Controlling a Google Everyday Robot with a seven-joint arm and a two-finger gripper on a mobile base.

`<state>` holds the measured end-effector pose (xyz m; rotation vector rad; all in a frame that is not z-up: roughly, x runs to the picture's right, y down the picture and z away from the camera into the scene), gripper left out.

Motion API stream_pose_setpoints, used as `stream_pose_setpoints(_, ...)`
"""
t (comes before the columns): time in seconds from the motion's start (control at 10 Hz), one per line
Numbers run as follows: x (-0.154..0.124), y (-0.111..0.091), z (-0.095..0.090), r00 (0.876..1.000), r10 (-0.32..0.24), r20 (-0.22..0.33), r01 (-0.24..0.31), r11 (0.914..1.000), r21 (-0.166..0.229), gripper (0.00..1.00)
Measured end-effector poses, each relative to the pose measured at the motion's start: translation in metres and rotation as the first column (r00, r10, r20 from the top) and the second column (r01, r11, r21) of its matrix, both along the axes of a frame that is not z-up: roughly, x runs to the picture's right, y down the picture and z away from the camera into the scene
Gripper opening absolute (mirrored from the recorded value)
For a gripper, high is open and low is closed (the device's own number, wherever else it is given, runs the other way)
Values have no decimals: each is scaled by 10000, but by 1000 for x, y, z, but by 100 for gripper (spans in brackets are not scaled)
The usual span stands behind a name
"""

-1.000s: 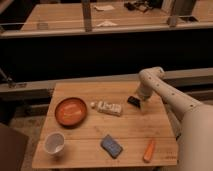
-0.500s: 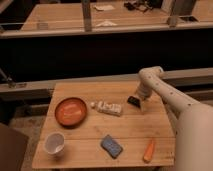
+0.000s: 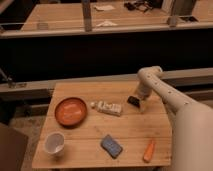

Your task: Place the eraser in the ceramic cup

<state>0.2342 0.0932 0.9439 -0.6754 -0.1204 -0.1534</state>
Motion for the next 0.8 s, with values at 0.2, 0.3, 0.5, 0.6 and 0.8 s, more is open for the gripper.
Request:
stream_pose_setpoints(0.2, 1, 0, 2, 10000, -3, -40, 3, 10000, -82, 79)
stream_pose_setpoints(0.3, 1, -1, 3, 10000, 2, -44, -3, 10000, -97, 73)
stream_pose_setpoints(0.5, 1, -2, 5, 10000, 6, -72, -7, 9999, -154, 50)
stream_pose_setpoints(0.6, 1, -3, 6, 10000, 8, -90, -9, 9998, -175, 38)
stream_pose_setpoints(0.8, 1, -3, 6, 9999, -6, -143, 3, 9998, -191, 13)
